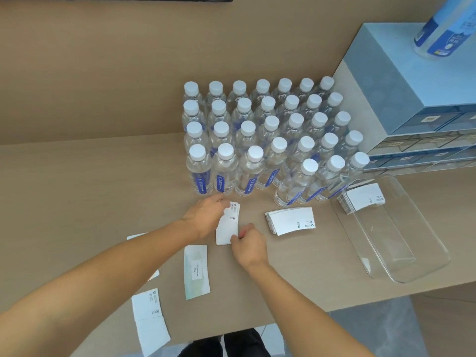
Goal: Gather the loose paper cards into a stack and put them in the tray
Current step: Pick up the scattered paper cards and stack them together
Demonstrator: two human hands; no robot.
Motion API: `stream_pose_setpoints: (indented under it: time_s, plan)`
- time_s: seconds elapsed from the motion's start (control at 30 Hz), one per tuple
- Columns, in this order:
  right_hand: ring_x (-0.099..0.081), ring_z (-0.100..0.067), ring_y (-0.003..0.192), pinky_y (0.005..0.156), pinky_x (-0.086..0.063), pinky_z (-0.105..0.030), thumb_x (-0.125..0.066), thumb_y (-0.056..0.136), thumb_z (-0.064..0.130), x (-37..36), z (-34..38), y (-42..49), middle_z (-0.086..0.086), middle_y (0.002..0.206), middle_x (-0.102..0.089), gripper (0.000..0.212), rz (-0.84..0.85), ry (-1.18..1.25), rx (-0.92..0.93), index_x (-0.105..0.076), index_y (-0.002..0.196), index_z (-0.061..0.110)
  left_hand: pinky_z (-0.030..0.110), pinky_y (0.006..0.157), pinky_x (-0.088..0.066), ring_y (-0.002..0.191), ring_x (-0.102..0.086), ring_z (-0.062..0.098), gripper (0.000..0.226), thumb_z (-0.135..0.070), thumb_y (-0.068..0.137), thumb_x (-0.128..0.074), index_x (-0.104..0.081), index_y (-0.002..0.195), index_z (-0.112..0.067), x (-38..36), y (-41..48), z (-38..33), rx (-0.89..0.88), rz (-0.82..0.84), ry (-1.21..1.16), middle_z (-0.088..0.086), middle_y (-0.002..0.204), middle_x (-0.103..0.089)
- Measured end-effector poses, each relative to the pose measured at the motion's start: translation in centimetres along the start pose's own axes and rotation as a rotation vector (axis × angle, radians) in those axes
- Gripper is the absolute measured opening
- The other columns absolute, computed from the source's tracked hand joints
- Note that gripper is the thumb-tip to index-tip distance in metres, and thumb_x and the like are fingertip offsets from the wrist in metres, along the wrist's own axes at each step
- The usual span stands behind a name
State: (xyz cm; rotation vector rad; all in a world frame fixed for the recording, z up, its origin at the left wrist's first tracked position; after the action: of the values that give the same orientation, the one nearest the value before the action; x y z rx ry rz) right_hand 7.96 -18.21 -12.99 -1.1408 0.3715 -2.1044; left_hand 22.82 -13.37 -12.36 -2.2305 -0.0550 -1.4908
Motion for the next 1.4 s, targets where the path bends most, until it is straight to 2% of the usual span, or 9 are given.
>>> stream_pose_setpoints:
  time_s: [0.1, 0.27, 0.47, 0.73, 0.8, 0.9, 1.07, 1.3, 1.4]
  plan:
    - [-0.063, -0.034, 0.092, 0.074, -0.051, -0.033, -0.057, 0.086, 0.020, -0.2, 0.0, -2.0, -0.017, 0.102, -0.067, 0.021, 0.010, -0.022, 0.019, -0.057, 0.100, 0.004, 0.031, 0.081, -0.046, 0.103, -0.061, 0.026, 0.009, -0.023, 0.089, -0.054, -0.061, 0.094, -0.022, 1.5, -3.1, 1.1, 0.081, 0.143, -0.008, 0.000, 0.104, -0.063]
    - [-0.061, -0.029, 0.090, 0.080, -0.055, -0.037, -0.057, 0.086, 0.022, -3.7, -0.7, -7.0, -0.014, 0.107, -0.064, 0.018, 0.086, -0.066, -0.029, -0.056, 0.095, 0.007, 0.034, 0.099, -0.045, 0.119, -0.053, 0.026, 0.034, -0.029, 0.087, -0.063, -0.061, 0.119, -0.018, -0.5, -6.7, 2.8, 0.077, 0.328, 0.070, 0.006, 0.126, -0.055]
    - [-0.052, -0.026, 0.111, 0.097, -0.047, -0.034, -0.065, 0.089, 0.034, -9.8, -0.3, -11.5, -0.008, 0.125, -0.044, 0.047, -0.114, 0.030, -0.151, -0.048, 0.124, 0.008, 0.043, 0.101, -0.043, 0.119, -0.043, 0.027, 0.049, -0.041, 0.080, -0.070, -0.054, 0.121, -0.018, -2.9, -8.3, 4.1, -0.029, 0.212, 0.052, 0.003, 0.124, -0.044]
    - [-0.044, -0.024, 0.110, 0.096, -0.045, -0.035, -0.072, 0.083, 0.024, -13.6, 1.1, -13.0, -0.005, 0.120, -0.043, 0.043, -0.322, 0.032, -0.273, -0.048, 0.116, 0.013, 0.038, 0.099, -0.044, 0.116, -0.044, 0.023, 0.042, -0.029, 0.078, -0.073, -0.054, 0.114, -0.017, -3.4, -8.7, 5.7, -0.091, 0.200, -0.016, 0.002, 0.119, -0.049]
    - [-0.047, -0.024, 0.106, 0.090, -0.047, -0.033, -0.072, 0.081, 0.016, -13.3, 1.0, -12.7, -0.005, 0.115, -0.047, 0.039, -0.312, 0.078, -0.308, -0.048, 0.110, 0.013, 0.034, 0.091, -0.046, 0.107, -0.052, 0.022, 0.029, -0.024, 0.076, -0.073, -0.056, 0.099, -0.018, -3.1, -8.1, 6.0, -0.084, 0.222, -0.084, 0.002, 0.109, -0.054]
    - [-0.058, -0.023, 0.081, 0.063, -0.051, -0.033, -0.056, 0.078, 0.001, -12.4, 1.3, -12.2, -0.007, 0.093, -0.058, 0.019, -0.323, 0.336, -0.362, -0.046, 0.086, 0.015, 0.025, 0.076, -0.047, 0.089, -0.061, 0.021, 0.014, -0.016, 0.081, -0.067, -0.055, 0.082, -0.024, -1.6, -7.1, 6.2, -0.081, 0.245, -0.153, 0.000, 0.092, -0.061]
    - [-0.072, -0.029, 0.067, 0.068, -0.062, -0.035, -0.060, 0.075, -0.001, -8.8, 2.5, -10.1, -0.012, 0.088, -0.072, 0.020, -0.445, 0.741, -0.467, -0.061, 0.071, 0.019, 0.025, 0.076, -0.043, 0.085, -0.056, 0.017, 0.008, -0.016, 0.088, -0.060, -0.064, 0.094, -0.020, 2.6, -4.2, 4.2, -0.093, 0.131, -0.176, -0.003, 0.090, -0.062]
    - [-0.074, -0.030, 0.072, 0.074, -0.062, -0.037, -0.063, 0.073, 0.001, -5.4, 3.0, -6.1, -0.007, 0.075, -0.070, 0.018, -0.534, 0.799, -0.491, -0.068, 0.074, 0.018, 0.035, 0.099, -0.044, 0.117, -0.052, 0.027, 0.035, -0.007, 0.086, -0.060, -0.062, 0.120, -0.014, 4.2, 0.0, 1.2, -0.175, 0.086, -0.085, 0.010, 0.121, -0.056]
    - [-0.072, -0.029, 0.083, 0.076, -0.062, -0.040, -0.067, 0.070, 0.007, -5.3, 2.6, -4.2, -0.005, 0.077, -0.071, 0.018, -0.518, 0.766, -0.489, -0.067, 0.068, 0.025, 0.039, 0.098, -0.047, 0.117, -0.053, 0.031, 0.036, -0.002, 0.087, -0.056, -0.063, 0.121, -0.012, 3.9, 1.5, 0.3, -0.207, 0.079, 0.015, 0.011, 0.122, -0.054]
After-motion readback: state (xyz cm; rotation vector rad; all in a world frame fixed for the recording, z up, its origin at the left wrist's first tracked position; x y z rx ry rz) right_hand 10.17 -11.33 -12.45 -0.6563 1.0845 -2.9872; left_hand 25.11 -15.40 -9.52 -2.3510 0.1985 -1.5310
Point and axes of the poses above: each hand's wrist, its own y-axis towards the middle knuckle, its own x-axis out of the back of the hand, z = x × y, the point moved 1 cm from there along y, towards the middle knuckle
